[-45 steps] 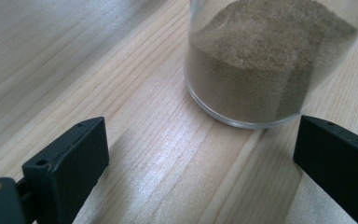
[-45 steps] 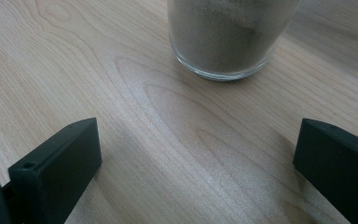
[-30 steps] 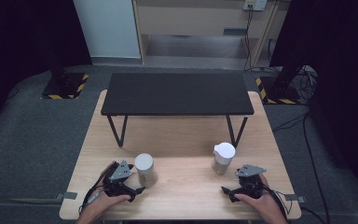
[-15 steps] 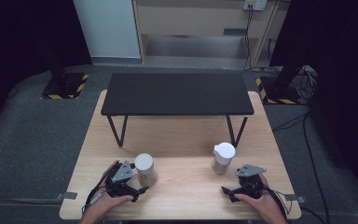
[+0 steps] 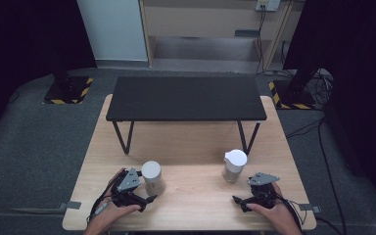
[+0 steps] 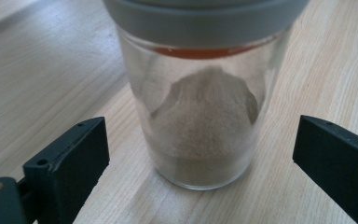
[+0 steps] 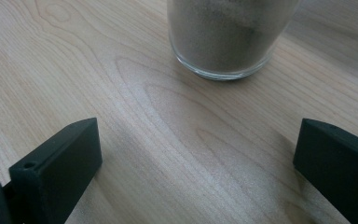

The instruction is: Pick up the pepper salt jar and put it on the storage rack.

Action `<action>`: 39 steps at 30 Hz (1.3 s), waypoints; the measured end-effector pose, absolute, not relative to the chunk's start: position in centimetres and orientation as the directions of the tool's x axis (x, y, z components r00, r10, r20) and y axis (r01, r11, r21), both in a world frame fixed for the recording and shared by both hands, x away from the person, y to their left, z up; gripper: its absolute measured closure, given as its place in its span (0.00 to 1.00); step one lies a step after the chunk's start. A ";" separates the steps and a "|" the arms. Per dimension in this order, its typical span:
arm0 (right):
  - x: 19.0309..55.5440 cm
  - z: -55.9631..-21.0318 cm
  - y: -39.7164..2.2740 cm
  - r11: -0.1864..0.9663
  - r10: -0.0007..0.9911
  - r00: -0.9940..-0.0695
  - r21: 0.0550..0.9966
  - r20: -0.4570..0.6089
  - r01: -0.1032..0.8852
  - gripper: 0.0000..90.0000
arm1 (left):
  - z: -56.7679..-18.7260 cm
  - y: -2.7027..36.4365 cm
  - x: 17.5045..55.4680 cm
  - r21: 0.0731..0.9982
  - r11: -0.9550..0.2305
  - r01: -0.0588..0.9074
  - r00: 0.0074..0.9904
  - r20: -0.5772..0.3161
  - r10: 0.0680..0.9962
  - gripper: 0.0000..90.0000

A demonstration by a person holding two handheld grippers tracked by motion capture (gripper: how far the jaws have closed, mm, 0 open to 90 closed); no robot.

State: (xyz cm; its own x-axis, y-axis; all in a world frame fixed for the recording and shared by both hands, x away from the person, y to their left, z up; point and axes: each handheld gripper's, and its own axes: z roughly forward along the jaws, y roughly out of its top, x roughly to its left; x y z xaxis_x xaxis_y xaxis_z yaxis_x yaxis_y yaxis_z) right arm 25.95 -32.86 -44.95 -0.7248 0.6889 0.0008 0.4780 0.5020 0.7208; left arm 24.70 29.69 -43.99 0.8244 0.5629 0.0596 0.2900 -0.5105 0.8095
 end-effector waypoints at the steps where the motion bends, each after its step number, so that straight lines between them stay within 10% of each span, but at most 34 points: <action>1: 25.9 -44.9 -32.9 0.502 0.689 -0.725 0.721 0.001 0.478 0.02 | -43.9 29.7 24.7 0.810 -0.511 0.288 0.825 0.061 0.562 0.03; 21: 25.9 -45.0 -32.9 0.502 0.689 -0.725 0.721 0.001 0.478 0.02 | -43.7 28.7 25.8 0.846 -0.459 0.273 0.833 0.031 0.552 0.04; 39: 25.9 -45.0 -32.9 0.501 0.690 -0.724 0.721 0.000 0.478 0.02 | -43.7 29.6 25.7 0.902 -0.357 0.244 0.826 0.000 0.564 0.29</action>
State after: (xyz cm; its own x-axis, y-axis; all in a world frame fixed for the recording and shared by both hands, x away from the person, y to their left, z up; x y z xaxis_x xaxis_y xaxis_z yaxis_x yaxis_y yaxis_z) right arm 25.91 -32.85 -44.96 -0.7240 0.6898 0.0005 0.4781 0.5013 0.7212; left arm 25.72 29.63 -43.66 0.8256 0.5643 -0.0003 0.2441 -0.3566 0.9018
